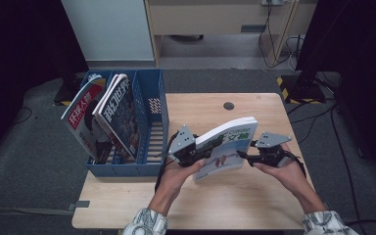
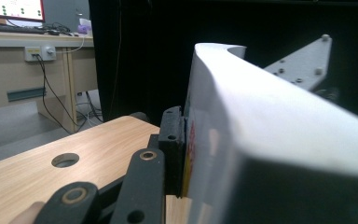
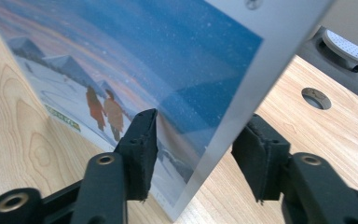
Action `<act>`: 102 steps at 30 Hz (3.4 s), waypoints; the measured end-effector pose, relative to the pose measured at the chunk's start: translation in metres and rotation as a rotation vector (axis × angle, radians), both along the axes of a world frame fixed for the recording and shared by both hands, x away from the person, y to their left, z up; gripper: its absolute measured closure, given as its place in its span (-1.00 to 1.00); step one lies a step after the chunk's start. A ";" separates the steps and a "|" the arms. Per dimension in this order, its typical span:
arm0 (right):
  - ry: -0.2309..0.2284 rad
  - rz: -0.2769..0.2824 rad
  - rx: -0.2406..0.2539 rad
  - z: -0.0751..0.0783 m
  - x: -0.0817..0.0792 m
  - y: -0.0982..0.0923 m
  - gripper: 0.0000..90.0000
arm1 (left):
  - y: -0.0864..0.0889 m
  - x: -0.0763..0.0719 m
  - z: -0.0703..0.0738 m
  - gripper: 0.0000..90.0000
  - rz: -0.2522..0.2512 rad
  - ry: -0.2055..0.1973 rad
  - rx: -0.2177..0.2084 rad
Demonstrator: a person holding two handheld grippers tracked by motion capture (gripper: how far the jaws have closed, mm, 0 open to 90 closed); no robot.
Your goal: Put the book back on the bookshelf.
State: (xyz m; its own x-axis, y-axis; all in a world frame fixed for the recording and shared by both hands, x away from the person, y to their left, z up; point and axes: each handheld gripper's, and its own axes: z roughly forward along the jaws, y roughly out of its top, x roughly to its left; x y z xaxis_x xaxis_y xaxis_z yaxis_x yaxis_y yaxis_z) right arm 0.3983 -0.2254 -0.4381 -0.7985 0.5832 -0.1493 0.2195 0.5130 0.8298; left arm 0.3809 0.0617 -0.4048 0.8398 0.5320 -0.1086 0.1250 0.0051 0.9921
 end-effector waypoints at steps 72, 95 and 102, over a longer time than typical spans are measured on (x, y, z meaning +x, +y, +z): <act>0.136 -0.286 0.185 -0.058 -0.027 -0.053 -0.42 | 0.022 -0.012 0.027 0.62 -0.021 -0.043 -0.017; 0.263 -0.469 0.048 -0.079 -0.022 -0.058 -0.62 | 0.034 -0.010 0.046 0.62 0.003 -0.027 -0.029; 0.293 -0.509 0.031 -0.083 -0.021 -0.061 -0.66 | 0.038 -0.012 0.058 0.62 0.009 -0.037 -0.046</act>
State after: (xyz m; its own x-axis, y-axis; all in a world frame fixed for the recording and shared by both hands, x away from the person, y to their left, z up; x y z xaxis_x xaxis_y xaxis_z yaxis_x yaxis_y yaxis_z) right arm 0.3773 -0.2866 -0.5213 -0.4222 0.9046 0.0588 0.6541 0.2591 0.7106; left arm 0.3690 0.0999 -0.3470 0.8388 0.5347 -0.1022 0.0880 0.0521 0.9948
